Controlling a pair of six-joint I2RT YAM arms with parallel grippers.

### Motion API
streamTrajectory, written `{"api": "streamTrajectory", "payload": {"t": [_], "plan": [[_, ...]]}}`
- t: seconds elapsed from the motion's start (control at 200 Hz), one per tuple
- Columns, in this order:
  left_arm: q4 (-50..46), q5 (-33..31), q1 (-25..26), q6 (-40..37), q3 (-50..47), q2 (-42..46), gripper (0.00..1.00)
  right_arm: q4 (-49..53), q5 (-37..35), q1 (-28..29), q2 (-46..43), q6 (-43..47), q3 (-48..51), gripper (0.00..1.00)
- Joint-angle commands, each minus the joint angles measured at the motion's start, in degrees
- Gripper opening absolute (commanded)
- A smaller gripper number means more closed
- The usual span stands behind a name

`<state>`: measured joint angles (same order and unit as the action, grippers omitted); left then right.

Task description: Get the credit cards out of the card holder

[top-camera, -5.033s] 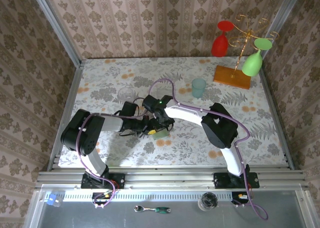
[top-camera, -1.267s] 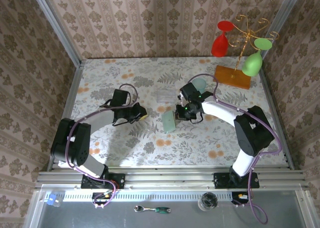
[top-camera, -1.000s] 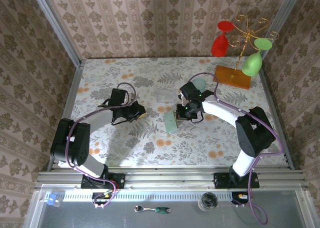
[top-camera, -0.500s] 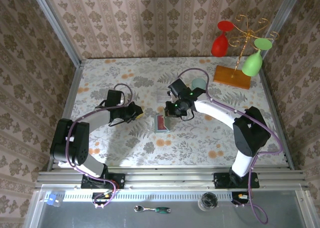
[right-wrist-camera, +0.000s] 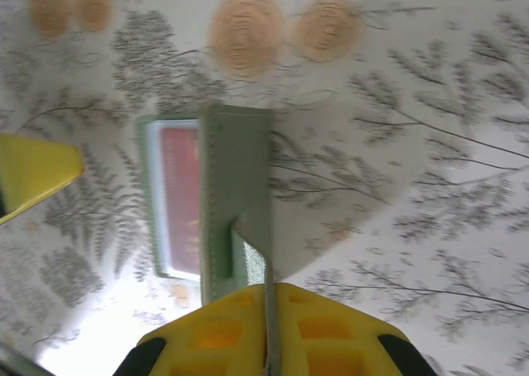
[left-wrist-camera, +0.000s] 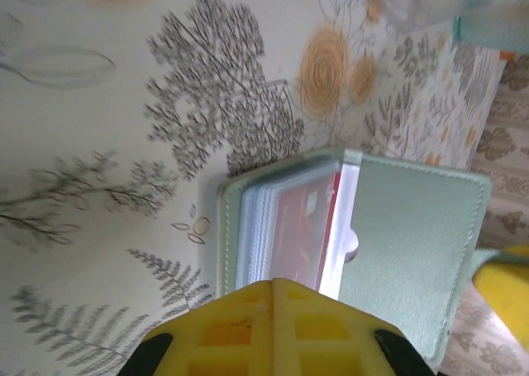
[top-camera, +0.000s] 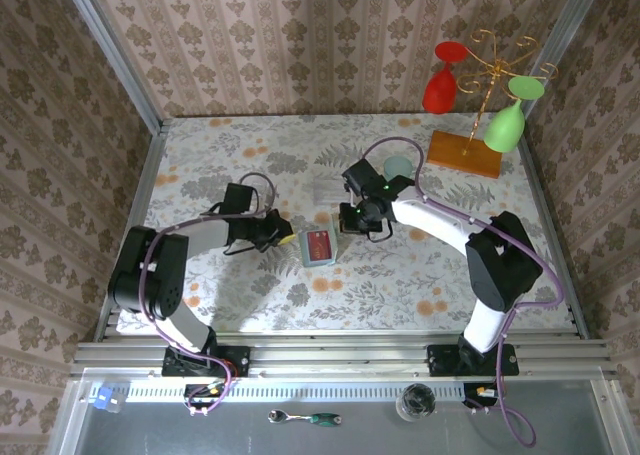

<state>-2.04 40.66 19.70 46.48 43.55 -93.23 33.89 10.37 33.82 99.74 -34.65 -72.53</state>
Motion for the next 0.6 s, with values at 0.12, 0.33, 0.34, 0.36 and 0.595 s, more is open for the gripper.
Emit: {"api": "streamTrajectory", "payload": {"t": [0.12,0.33,0.34,0.36,0.595], "plan": [[-1.31,-2.42,4.68,0.66,2.09,-2.11,0.01,0.81,-3.80,-2.51,-3.04,1.55,5.26,0.02],[-0.88,-6.10,6.06,2.43,0.84,-1.95,0.00,-0.64,-6.48,-2.89,-2.39,1.84,7.89,0.00],[-0.80,-6.12,6.07,2.60,0.79,-1.95,0.00,-0.83,-6.50,-2.89,-2.33,1.77,8.05,0.00],[-0.78,-6.14,6.05,2.69,0.75,-2.04,0.00,-1.11,-6.50,-2.89,-2.23,1.71,8.25,0.00],[-0.77,-6.74,6.06,2.64,0.66,-3.60,0.00,-4.81,-5.74,-2.89,-0.54,0.47,10.62,0.00]]}}
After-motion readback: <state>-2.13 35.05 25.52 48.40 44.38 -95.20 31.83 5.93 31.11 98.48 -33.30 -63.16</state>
